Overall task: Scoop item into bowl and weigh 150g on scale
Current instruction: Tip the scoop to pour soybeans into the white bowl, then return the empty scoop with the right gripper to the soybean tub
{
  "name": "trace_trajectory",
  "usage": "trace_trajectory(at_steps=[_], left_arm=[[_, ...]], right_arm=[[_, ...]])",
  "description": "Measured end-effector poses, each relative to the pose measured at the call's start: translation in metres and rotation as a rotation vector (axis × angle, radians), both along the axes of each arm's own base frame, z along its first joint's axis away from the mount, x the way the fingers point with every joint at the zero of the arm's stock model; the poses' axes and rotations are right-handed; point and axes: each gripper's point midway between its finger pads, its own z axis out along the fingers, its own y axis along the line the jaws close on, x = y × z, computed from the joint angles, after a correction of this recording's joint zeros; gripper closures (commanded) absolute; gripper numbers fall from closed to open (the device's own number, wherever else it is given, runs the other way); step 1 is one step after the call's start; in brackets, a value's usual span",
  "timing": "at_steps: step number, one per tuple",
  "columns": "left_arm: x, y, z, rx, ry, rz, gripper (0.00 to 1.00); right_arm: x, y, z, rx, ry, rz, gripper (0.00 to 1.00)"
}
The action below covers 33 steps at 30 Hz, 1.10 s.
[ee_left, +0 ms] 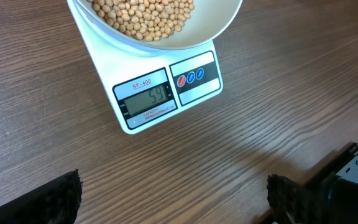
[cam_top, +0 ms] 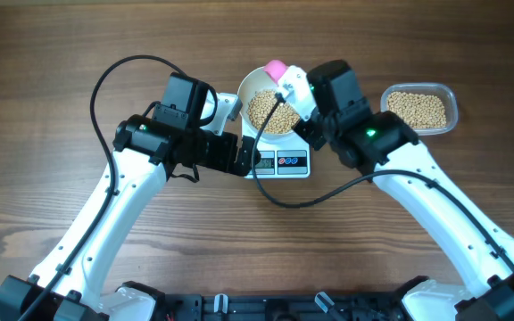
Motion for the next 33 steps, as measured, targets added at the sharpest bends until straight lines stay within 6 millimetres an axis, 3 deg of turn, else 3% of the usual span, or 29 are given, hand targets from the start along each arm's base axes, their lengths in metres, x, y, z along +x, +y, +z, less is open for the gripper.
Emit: trace_trajectory(at_steps=[7,11,14,16,18,20,27,29,31,33], left_arm=[[0.0,0.0,0.0,0.0,0.0,0.0,0.0],[0.0,0.0,0.0,0.0,0.0,0.0,0.0],[0.0,0.0,0.0,0.0,0.0,0.0,0.0],[0.0,0.0,0.0,0.0,0.0,0.0,0.0],[0.0,0.0,0.0,0.0,0.0,0.0,0.0],[0.0,0.0,0.0,0.0,0.0,0.0,0.0],[0.0,0.0,0.0,0.0,0.0,0.0,0.0],[0.0,0.0,0.0,0.0,0.0,0.0,0.0],[0.0,0.0,0.0,0.0,0.0,0.0,0.0],[0.0,0.0,0.0,0.0,0.0,0.0,0.0]], right_arm=[[0.004,-0.004,0.003,-0.014,-0.022,-0.026,0.96],[0.004,0.001,0.011,0.09,-0.013,-0.076,0.96],[0.0,-0.009,0.03,0.204,0.001,-0.115,0.96],[0.001,-0.025,0.045,0.28,0.017,-0.153,0.96],[0.005,-0.056,0.064,0.359,0.012,-0.218,0.96],[0.004,-0.079,0.07,0.413,0.038,-0.259,0.96],[-0.012,-0.164,0.066,0.681,0.201,-0.428,0.96],[-0.015,-0.188,0.061,0.687,0.204,-0.507,0.96],[-0.018,-0.225,0.051,0.625,0.183,-0.646,0.96],[-0.021,-0.243,0.042,0.566,0.174,-0.721,0.96]])
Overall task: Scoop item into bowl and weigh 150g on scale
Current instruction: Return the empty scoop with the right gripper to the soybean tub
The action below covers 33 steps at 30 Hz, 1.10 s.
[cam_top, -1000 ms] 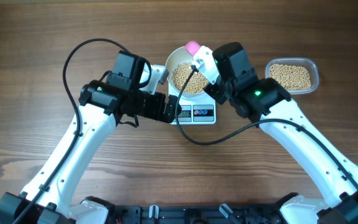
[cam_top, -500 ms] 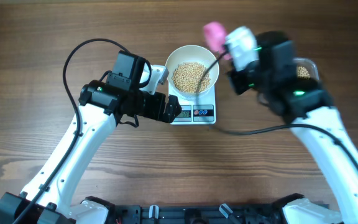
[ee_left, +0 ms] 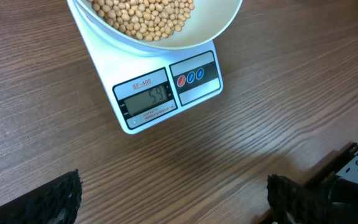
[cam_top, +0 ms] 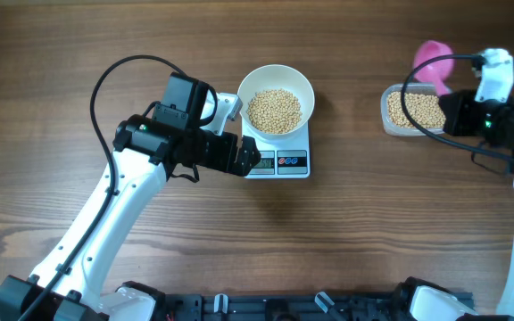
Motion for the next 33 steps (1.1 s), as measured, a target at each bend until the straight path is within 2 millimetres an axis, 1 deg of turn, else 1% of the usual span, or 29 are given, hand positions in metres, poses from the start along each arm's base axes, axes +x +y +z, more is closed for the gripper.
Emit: trace_trajectory(at_steps=[4,6,9,11,12,19,23,29,33], left_arm=[[0.0,0.0,0.0,0.0,0.0,0.0,0.0],[0.0,0.0,0.0,0.0,0.0,0.0,0.0],[0.0,0.0,0.0,0.0,0.0,0.0,0.0],[0.0,0.0,0.0,0.0,0.0,0.0,0.0],[0.0,0.0,0.0,0.0,0.0,0.0,0.0],[0.0,0.0,0.0,0.0,0.0,0.0,0.0],[0.0,0.0,0.0,0.0,0.0,0.0,0.0],[0.0,0.0,0.0,0.0,0.0,0.0,0.0],[0.0,0.0,0.0,0.0,0.0,0.0,0.0]], right_arm=[[-0.008,-0.023,-0.028,-0.097,0.094,-0.085,0.96],[-0.008,-0.028,-0.04,-0.115,0.127,-0.102,0.96],[-0.011,-0.037,-0.072,-0.135,0.228,-0.125,0.95],[-0.013,-0.041,-0.09,-0.141,0.285,-0.132,0.96],[-0.012,-0.043,-0.096,-0.144,0.299,-0.137,0.96],[-0.009,-0.049,-0.112,-0.152,0.342,-0.158,0.96],[-0.003,-0.047,-0.119,-0.177,0.354,-0.163,0.96],[0.005,-0.029,-0.129,-0.2,0.372,-0.115,0.96],[0.007,-0.022,-0.137,-0.215,0.393,-0.091,0.96]])
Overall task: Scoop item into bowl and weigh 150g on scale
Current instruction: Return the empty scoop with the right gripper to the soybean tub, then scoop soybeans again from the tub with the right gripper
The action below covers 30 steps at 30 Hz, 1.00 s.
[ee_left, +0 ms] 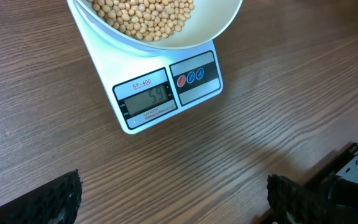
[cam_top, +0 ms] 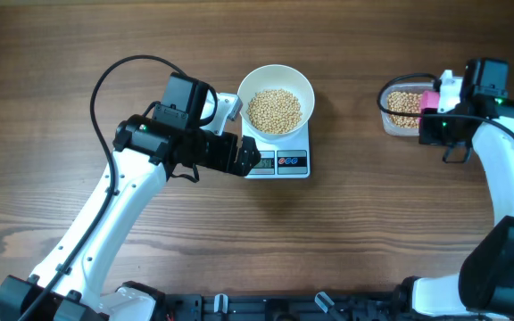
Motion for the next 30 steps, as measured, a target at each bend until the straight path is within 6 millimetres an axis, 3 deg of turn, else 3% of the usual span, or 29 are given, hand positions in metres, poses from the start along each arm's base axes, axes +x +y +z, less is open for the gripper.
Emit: trace_trajectory(at_steps=[25,30], left_arm=[[0.0,0.0,0.0,0.0,0.0,0.0,0.0],[0.0,0.0,0.0,0.0,0.001,0.0,0.0]], right_arm=[[0.0,0.028,-0.004,0.118,0.007,0.054,0.96],[-0.004,0.034,-0.013,0.15,0.012,0.066,0.96]])
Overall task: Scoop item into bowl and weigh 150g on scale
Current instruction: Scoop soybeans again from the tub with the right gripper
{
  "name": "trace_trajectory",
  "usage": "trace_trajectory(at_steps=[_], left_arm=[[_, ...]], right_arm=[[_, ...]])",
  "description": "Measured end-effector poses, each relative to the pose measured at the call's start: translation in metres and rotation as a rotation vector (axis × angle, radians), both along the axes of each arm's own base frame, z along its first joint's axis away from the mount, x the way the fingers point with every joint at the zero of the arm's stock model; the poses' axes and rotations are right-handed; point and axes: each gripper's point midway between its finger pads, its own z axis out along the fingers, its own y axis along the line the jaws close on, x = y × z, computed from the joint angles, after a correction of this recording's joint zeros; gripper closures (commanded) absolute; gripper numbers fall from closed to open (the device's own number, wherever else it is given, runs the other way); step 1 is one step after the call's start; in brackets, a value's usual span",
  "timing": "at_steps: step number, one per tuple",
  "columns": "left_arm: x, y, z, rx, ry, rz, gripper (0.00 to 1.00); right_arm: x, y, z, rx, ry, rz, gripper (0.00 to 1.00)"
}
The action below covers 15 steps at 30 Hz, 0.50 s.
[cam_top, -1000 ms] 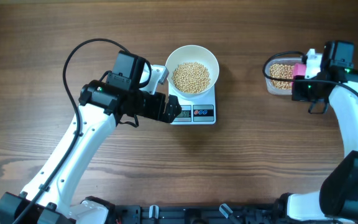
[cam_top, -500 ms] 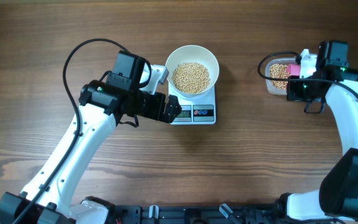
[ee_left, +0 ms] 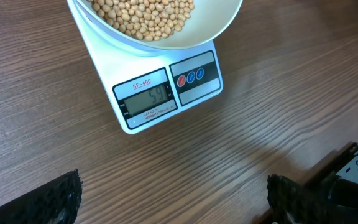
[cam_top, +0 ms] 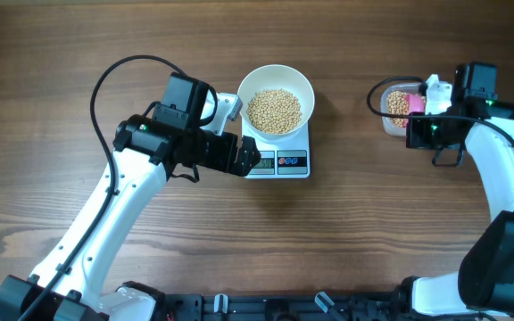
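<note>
A white bowl [cam_top: 277, 98] of soybeans sits on the white digital scale [cam_top: 280, 161]. In the left wrist view the bowl [ee_left: 219, 22] overhangs the scale's display [ee_left: 146, 102], which shows a number in the fifties. My left gripper [cam_top: 242, 158] hovers open at the scale's left front, its black fingertips [ee_left: 61, 199] wide apart over bare wood. At the far right, my right gripper [cam_top: 425, 105] is shut on the pink scoop [cam_top: 415, 104], which dips into the clear bean container [cam_top: 393, 105].
My left arm stretches from the bottom left, with a black cable looping above it. My right arm comes up along the right edge. Bare wooden table [cam_top: 355, 223] lies between scale and container and along the front.
My right gripper and the scoop sit a little further left and deeper in the container, which has also shifted slightly left. The left arm, bowl and scale reading are unchanged.
At first my right gripper held the pink scoop over the bowl on the scale. It then held the scoop above the bean container at the far right, then down inside it, and now deeper among the beans. My left gripper stayed open beside the scale.
</note>
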Motion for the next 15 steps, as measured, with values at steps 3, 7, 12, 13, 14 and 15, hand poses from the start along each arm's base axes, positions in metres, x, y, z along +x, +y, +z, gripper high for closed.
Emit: trace_trajectory(at_steps=[3,7,12,13,14,15], left_arm=[[0.0,0.0,0.0,0.0,0.0,0.0,0.0],[0.0,0.0,0.0,0.0,0.0,0.0,0.0],[0.0,0.0,0.0,0.0,0.0,0.0,0.0],[0.0,0.0,0.0,0.0,0.0,0.0,0.0],[0.0,0.0,0.0,0.0,0.0,0.0,0.0],[0.0,0.0,0.0,0.0,0.0,0.0,0.0]], right_arm=[[-0.002,0.005,-0.002,0.025,0.002,0.007,0.96],[0.002,0.009,-0.001,0.059,-0.011,-0.008,0.96],[0.004,0.012,0.002,0.155,-0.022,-0.054,0.96],[0.004,0.011,0.003,0.177,-0.024,-0.069,0.96],[0.004,0.008,0.004,0.199,-0.026,-0.09,0.96],[0.004,0.006,0.005,0.225,-0.029,-0.112,0.96]])
